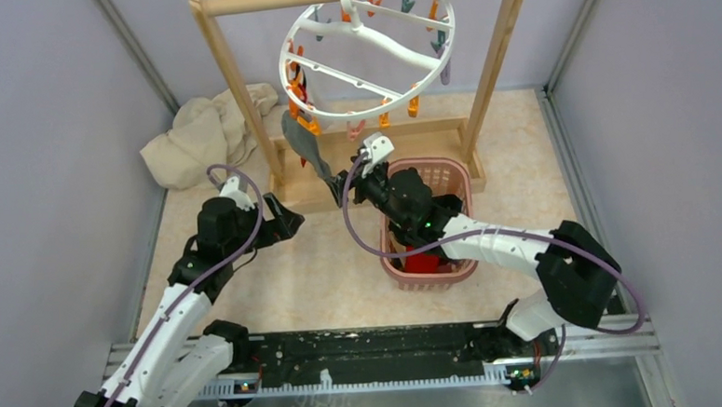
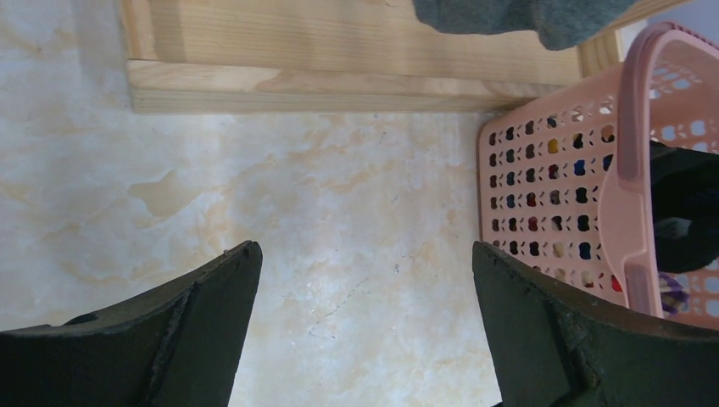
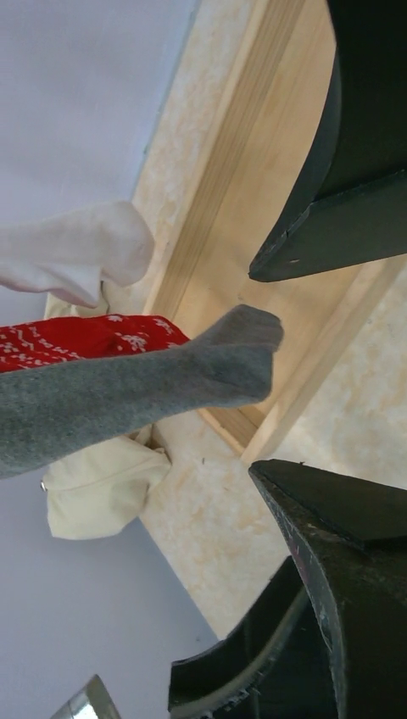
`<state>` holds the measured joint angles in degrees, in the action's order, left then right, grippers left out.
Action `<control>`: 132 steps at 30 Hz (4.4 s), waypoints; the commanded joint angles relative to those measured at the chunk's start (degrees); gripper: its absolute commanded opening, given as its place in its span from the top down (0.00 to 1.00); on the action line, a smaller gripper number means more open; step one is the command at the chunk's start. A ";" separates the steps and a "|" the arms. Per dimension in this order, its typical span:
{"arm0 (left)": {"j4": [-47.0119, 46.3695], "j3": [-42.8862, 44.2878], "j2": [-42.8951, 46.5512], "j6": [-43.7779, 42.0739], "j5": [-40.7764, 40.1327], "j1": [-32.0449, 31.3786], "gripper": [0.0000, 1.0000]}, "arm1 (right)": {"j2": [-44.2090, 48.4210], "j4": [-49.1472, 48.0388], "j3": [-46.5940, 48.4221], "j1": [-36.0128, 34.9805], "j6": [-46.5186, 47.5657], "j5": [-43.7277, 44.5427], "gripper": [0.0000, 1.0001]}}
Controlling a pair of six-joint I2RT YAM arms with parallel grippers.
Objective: Remove the socks clipped to the hanger
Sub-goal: Remove the sock from the hanger.
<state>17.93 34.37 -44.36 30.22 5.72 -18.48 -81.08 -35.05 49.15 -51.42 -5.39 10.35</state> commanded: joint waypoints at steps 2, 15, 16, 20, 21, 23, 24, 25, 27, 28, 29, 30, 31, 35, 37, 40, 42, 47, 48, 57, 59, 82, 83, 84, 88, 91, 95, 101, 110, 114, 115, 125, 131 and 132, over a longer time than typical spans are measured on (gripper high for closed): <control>-1.79 1.76 0.96 0.95 3.22 0.38 0.01 | -4.55 -8.05 5.10 -1.13 1.68 -0.40 0.23; -0.55 1.68 1.92 0.99 3.92 0.39 0.01 | -16.66 -12.02 12.58 -2.28 1.70 1.16 0.23; -0.46 1.74 1.93 0.91 3.85 0.38 0.01 | -17.47 -12.01 13.34 -2.33 1.60 1.87 0.23; -0.11 1.87 2.14 0.85 3.86 0.37 0.01 | -20.25 -11.82 15.76 -2.42 1.20 6.26 0.23; 0.05 1.88 2.19 0.83 3.91 0.37 0.01 | -20.92 -11.43 16.48 -2.35 1.17 7.79 0.24; 0.11 1.88 2.47 0.81 3.92 0.37 0.01 | -22.15 -10.77 17.68 -2.32 1.17 10.58 0.25; 0.16 1.97 2.47 0.76 3.90 0.39 0.01 | -22.65 -10.76 18.08 -2.31 1.17 11.84 0.26; 0.32 2.05 2.59 0.76 3.99 0.41 0.01 | -23.12 -10.59 18.58 -2.29 1.20 12.75 0.27; 0.64 2.25 2.74 0.73 4.02 0.38 0.01 | -24.33 -9.66 19.81 -2.35 1.13 14.49 0.29; 0.76 2.35 2.82 0.67 4.04 0.40 0.01 | -24.90 -9.45 20.38 -2.29 1.01 14.96 0.31; 0.89 2.41 2.89 0.61 4.00 0.40 0.01 | -25.41 -9.31 20.83 -2.35 0.93 15.12 0.33; 0.98 2.55 3.02 0.59 4.03 0.42 0.01 | -26.07 -8.97 21.54 -2.29 0.86 15.06 0.34; 1.22 2.62 3.12 0.55 4.04 0.40 0.01 | -26.63 -8.46 22.37 -2.35 0.71 15.01 0.36; 1.90 3.06 3.69 0.36 3.91 0.42 0.01 | -28.19 -7.45 24.26 -2.28 0.30 14.25 0.50; 2.07 3.06 3.98 0.37 3.89 0.40 0.01 | -28.46 -7.32 24.67 -2.28 0.28 13.22 0.58; 2.27 3.05 4.23 0.37 3.90 0.37 0.01 | -28.08 -7.40 24.36 -2.35 0.29 11.54 0.69; 2.28 2.93 4.44 0.37 3.85 0.38 0.01 | -27.32 -7.64 23.36 -2.28 0.30 10.88 0.83; 1.97 2.71 4.71 0.28 3.95 0.38 0.01 | -23.71 -8.64 19.31 -2.28 0.12 9.67 0.95; 1.93 2.60 4.74 0.21 3.95 0.37 0.01 | -22.73 -8.83 18.23 -2.28 0.09 9.27 0.96; 0.50 2.54 4.80 -0.89 5.91 0.37 0.01 | -12.12 -7.19 9.47 -2.38 -1.40 3.02 0.97; -0.24 2.51 4.89 -1.23 6.72 0.37 0.01 | -9.40 -6.13 7.26 -2.38 -1.68 0.83 0.97; -8.56 2.84 4.21 -0.40 20.40 0.22 0.01 | 16.23 20.14 1.39 -2.28 -1.49 -18.93 0.97; -8.91 2.89 4.05 -0.27 20.85 0.20 0.01 | 17.02 20.86 0.94 -2.28 -1.51 -18.77 0.97; -9.33 2.89 3.76 -0.14 21.41 0.16 0.01 | 17.81 21.46 0.41 -2.28 -1.55 -18.57 0.97; -11.15 2.90 2.48 0.18 22.43 -0.66 0.01 | 20.86 24.03 -1.02 -1.87 -1.46 -17.25 0.97; -12.16 3.24 0.82 -0.04 22.17 -2.12 0.01 | 23.21 25.06 -1.88 -0.69 -1.84 -16.49 0.98; -12.85 4.69 -1.26 -0.55 20.50 -5.47 0.01 | 25.63 25.83 -2.76 3.68 -3.79 -18.44 0.99; -14.25 6.01 -4.28 -1.16 15.33 -12.28 0.01 | 26.93 28.58 -1.62 8.45 -4.13 -21.03 1.00; -16.60 6.66 -7.19 -1.25 13.06 -17.01 0.01 | 28.90 31.20 -0.30 9.62 -4.37 -21.77 1.00; -16.99 7.02 -7.72 -1.48 12.91 -17.84 0.01 | 29.62 32.84 0.31 10.49 -4.45 -22.15 1.00; -17.22 6.99 -7.90 -1.53 13.04 -18.13 0.01 | 29.79 33.05 0.34 10.67 -4.47 -22.40 1.00; -20.45 7.00 -9.21 -1.39 14.00 -20.23 0.01 | 30.10 33.10 0.69 11.34 -5.16 -23.56 1.00; -21.59 6.75 -9.28 -1.31 14.99 -20.61 0.01 | 30.09 32.52 0.69 11.43 -6.01 -24.67 1.00; -21.66 6.68 -9.29 -1.30 15.06 -20.63 0.01 | 30.02 32.42 0.69 11.46 -6.16 -24.74 1.00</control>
<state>-0.73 39.62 -53.65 29.71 19.44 -38.61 -52.36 -0.36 46.63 -40.69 -10.37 -13.02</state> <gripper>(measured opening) 0.988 0.022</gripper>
